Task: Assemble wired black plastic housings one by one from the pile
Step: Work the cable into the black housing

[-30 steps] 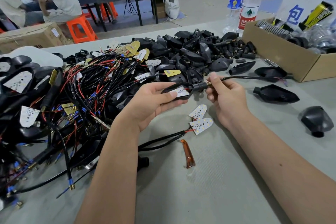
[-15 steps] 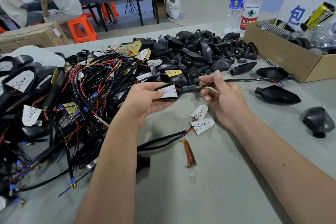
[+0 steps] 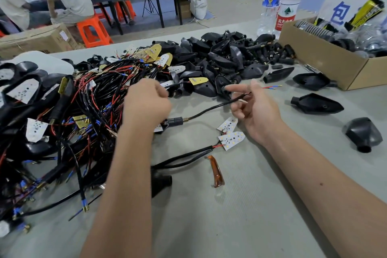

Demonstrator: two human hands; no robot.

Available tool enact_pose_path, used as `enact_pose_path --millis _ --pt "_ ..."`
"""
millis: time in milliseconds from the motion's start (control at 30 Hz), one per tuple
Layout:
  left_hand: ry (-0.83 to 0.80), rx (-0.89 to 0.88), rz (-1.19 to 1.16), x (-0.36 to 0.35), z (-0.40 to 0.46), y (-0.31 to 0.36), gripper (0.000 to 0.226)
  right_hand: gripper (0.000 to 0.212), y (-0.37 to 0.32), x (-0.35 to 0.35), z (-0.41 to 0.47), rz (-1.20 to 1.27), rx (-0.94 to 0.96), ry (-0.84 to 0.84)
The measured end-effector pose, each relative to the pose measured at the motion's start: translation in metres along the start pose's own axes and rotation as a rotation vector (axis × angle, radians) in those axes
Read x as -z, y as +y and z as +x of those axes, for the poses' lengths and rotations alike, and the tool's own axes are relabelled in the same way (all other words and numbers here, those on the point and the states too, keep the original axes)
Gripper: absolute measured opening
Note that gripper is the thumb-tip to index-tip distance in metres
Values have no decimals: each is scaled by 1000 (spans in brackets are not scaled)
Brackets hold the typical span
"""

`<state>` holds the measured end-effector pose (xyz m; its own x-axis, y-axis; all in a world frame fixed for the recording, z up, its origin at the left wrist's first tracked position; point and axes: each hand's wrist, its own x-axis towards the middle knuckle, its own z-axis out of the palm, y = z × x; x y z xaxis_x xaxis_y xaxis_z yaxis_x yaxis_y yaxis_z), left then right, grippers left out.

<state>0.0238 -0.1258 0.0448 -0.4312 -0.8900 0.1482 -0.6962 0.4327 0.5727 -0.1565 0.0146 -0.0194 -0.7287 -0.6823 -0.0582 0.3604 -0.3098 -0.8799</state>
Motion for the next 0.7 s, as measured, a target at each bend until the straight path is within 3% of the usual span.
enact_pose_path --millis 67,167,267,433,600,700 --pt "-7 -162 -95 -24 -8 21 6 60 1 -1 -1 -23 8 -8" --pt "-136 -278 -284 -63 -25 42 8 61 1 0 -2 -54 31 -36" --pt "-101 -380 -300 -85 -30 42 6 61 2 2 -1 -71 56 -70" --pt "-101 -454 -414 -86 -29 38 11 62 2 5 2 -159 81 -98" --pt "-100 -450 -382 -82 -26 40 16 66 -5 19 9 -526 300 97" --pt "-144 -433 -363 -80 -25 37 15 69 -7 23 11 -552 329 143"
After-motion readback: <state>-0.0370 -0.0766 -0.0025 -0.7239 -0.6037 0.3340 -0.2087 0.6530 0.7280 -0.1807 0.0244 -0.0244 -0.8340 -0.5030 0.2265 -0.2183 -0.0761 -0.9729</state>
